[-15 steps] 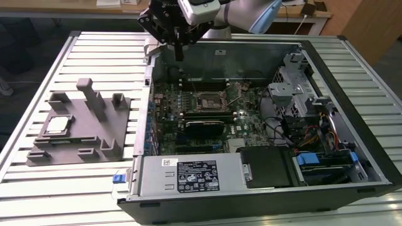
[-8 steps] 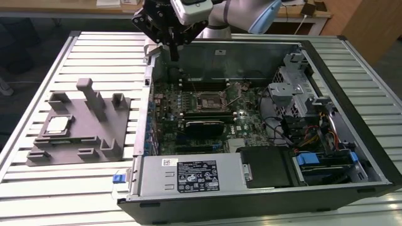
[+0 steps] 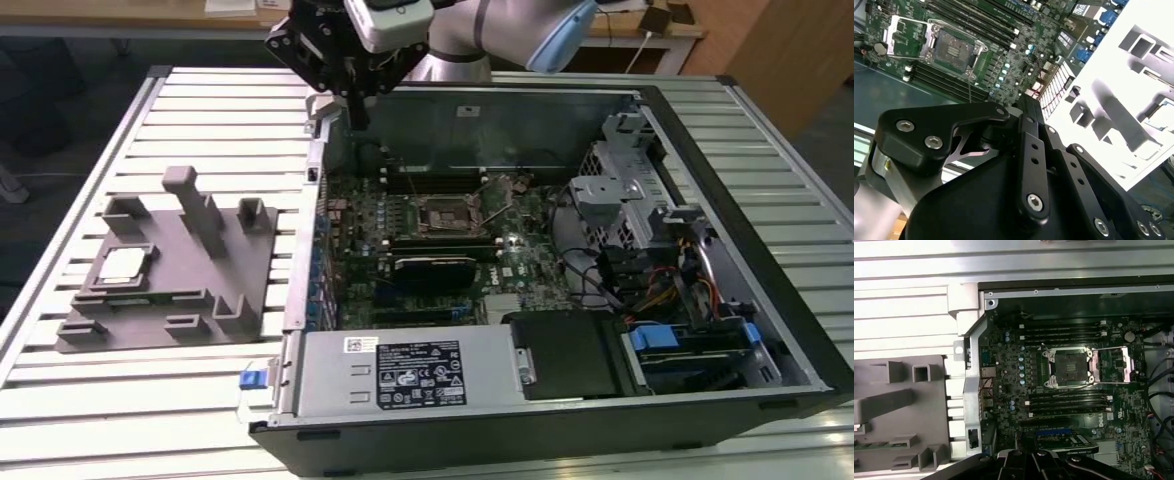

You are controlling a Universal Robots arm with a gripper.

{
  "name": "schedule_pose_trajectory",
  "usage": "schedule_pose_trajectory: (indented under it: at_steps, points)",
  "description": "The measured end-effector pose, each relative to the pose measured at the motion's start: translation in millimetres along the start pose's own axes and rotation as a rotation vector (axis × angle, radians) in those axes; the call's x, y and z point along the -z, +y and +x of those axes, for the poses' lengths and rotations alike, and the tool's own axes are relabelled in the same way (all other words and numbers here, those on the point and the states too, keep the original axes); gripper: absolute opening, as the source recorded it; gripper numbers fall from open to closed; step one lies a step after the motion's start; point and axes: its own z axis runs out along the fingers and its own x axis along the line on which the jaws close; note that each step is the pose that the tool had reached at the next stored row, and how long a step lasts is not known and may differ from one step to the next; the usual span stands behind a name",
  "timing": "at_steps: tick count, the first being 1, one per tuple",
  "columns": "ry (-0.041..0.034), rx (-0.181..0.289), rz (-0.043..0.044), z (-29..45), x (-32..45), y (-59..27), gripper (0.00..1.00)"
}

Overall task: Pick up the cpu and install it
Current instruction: 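Reach for the cpu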

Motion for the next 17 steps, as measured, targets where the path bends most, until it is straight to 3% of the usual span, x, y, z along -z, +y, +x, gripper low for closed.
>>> schedule_pose_trajectory:
  at_steps: [10,17]
  points:
    - [-0.0001,0.0,0.0,19.2,0.6,-1.5,0.11]
    - [-0.0003,0.0,-0.0001,39.3,1.1,-3.0,0.11]
